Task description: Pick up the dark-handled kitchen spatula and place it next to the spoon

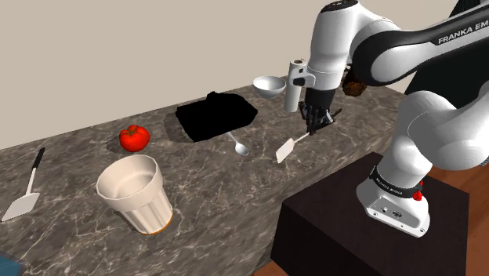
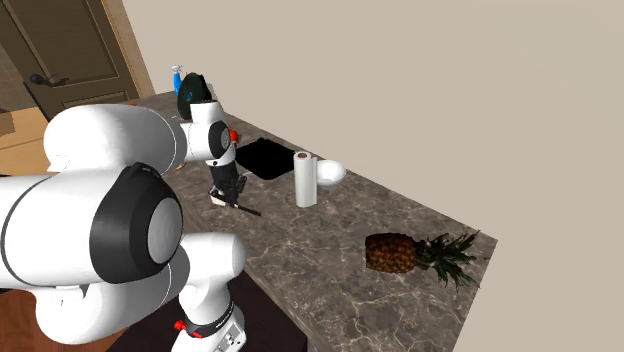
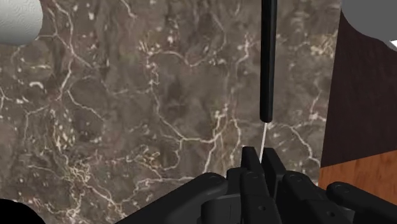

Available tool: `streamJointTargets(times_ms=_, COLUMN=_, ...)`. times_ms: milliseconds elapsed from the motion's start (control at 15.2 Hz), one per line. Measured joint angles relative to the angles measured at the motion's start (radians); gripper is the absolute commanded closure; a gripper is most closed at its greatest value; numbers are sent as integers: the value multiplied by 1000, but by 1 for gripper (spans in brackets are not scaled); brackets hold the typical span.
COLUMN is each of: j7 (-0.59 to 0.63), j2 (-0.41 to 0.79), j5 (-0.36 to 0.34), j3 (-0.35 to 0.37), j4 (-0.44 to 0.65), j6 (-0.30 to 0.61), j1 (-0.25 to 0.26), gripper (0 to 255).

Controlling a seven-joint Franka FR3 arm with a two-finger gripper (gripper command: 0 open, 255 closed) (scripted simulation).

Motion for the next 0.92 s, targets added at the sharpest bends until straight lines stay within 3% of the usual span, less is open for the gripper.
streamJointTargets(times_ms=594, j7=9, j2=73, j5=-13, j3=-8, j4=-85, j6=161, j1=-4, gripper=255)
streamJointTargets(times_ms=924, j7=10, j2=78, j5=-14, j3=-8, j4=-91, j6=179, j1=-4, gripper=255)
